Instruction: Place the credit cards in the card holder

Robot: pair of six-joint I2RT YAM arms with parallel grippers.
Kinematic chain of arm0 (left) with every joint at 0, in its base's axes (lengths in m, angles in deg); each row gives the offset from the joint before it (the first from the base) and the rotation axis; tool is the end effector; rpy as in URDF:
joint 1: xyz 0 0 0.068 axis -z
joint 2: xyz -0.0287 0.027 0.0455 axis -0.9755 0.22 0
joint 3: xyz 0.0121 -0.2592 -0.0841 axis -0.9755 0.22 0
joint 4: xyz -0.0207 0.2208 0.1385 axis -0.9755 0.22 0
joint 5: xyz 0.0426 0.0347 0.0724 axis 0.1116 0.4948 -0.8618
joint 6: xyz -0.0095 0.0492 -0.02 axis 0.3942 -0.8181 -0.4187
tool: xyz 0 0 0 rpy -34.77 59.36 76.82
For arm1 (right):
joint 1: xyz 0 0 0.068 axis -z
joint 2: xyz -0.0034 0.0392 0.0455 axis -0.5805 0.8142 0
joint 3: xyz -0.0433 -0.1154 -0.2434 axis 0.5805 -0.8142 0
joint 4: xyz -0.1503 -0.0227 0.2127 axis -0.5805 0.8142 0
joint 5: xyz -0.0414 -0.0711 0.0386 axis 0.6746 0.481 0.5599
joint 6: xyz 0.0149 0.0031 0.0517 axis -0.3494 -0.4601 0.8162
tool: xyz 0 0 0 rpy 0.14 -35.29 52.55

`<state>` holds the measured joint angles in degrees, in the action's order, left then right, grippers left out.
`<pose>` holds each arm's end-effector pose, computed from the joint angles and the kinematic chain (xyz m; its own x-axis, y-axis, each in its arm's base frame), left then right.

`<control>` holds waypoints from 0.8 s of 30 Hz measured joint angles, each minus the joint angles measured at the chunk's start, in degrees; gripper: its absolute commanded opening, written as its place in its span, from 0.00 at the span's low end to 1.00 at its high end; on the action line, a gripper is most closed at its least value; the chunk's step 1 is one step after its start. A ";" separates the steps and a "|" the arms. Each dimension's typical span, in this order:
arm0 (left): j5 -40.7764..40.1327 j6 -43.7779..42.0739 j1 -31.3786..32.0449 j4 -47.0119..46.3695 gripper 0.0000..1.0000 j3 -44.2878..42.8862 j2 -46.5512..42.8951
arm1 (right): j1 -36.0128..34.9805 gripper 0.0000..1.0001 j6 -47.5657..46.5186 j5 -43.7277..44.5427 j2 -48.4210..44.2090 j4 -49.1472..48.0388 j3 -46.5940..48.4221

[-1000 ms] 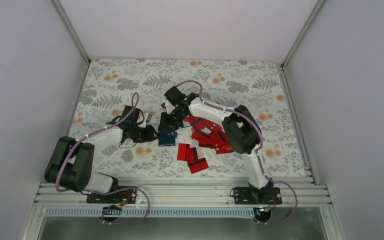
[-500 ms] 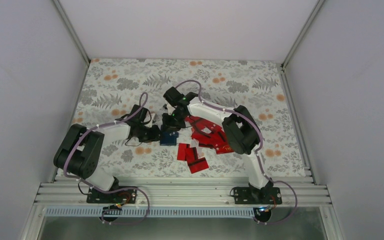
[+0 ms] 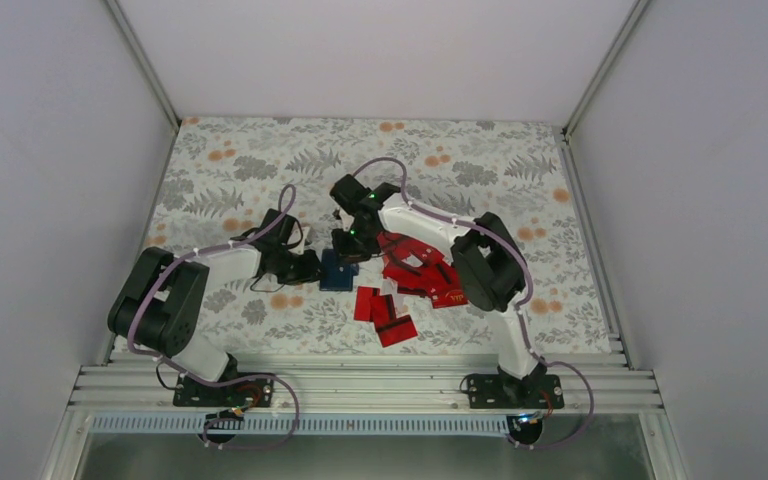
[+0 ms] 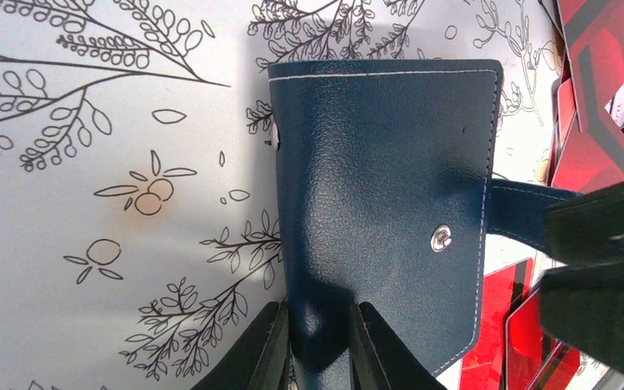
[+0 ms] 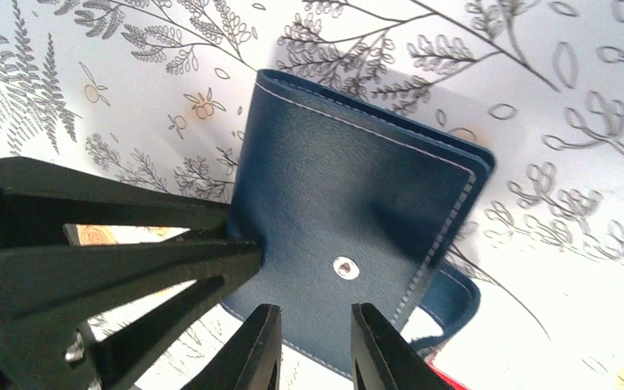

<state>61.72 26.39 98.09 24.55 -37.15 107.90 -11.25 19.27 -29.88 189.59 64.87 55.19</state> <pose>0.2391 -0.1084 0.1285 -0.9796 -0.0545 -0.1934 0.0653 0.8241 -0.5626 0.2897 0.3255 0.1807 -0.9626 -0.2692 -0.0315 -0.2575 0.8720 0.4163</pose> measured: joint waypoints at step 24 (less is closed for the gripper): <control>-1.38 0.68 0.96 2.86 0.30 -3.82 0.02 | 6.54 0.38 -10.05 -11.74 -6.45 -14.73 -17.68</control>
<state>60.34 27.06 99.05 27.41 -40.98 107.92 -4.72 9.22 -41.62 183.14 50.13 37.51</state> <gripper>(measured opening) 0.292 0.375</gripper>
